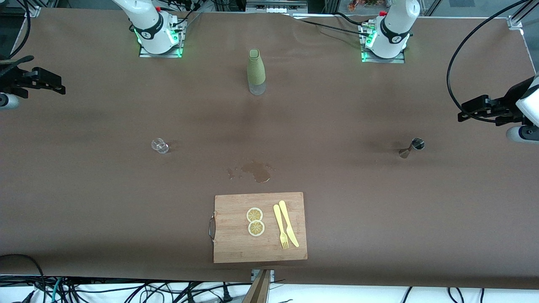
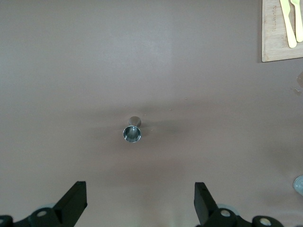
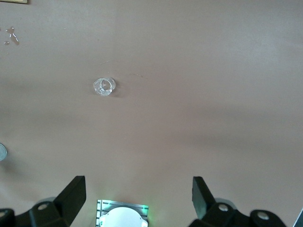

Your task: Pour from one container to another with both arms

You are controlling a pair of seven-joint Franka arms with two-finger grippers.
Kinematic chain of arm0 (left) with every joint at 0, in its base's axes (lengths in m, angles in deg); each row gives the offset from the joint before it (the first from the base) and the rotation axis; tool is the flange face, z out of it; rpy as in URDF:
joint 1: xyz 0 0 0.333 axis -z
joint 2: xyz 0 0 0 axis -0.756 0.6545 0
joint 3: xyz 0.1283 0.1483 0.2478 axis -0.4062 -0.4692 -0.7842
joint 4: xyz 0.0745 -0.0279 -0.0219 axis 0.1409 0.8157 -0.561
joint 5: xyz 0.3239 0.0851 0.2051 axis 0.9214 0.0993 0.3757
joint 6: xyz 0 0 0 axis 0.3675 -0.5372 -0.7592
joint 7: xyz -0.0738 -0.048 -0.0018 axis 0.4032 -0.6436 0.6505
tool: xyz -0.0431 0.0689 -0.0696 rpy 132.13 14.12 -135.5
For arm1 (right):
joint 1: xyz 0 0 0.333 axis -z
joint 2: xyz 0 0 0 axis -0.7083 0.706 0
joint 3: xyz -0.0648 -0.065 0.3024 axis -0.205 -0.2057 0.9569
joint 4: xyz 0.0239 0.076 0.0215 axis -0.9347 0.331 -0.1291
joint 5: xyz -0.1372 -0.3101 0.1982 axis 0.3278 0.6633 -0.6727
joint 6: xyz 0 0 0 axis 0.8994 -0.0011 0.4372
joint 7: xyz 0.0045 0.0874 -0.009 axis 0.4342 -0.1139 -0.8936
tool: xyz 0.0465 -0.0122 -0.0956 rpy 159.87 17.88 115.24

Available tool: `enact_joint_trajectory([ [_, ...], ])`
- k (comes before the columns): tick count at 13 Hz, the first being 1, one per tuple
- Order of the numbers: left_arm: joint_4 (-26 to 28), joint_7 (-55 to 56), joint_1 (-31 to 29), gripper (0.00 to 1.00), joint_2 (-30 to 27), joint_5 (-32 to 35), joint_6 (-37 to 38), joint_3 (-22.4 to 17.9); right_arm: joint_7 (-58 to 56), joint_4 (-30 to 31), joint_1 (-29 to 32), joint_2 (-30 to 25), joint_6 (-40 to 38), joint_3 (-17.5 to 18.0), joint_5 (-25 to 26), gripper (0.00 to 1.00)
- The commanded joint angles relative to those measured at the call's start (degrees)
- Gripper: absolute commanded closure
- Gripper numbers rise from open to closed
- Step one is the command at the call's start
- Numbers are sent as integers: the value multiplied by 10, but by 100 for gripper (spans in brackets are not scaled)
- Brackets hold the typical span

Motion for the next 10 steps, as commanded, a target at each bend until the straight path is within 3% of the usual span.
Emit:
enact_joint_trajectory([
  [1,-6,-12,-6,0,6,6,3,0,0,-2,3,1,0,0,3,0],
  [3,-6,-99,-6,0,8,5,3,-19,-6,-2,4,6,-1,-1,1,0],
  [7,41,-275,-8,0,16,-97,3,-114,-40,0,6,11,-24,-15,1,0],
  [10,68,-382,-11,0,23,-142,6,-152,-90,1,6,24,-53,-16,1,0],
])
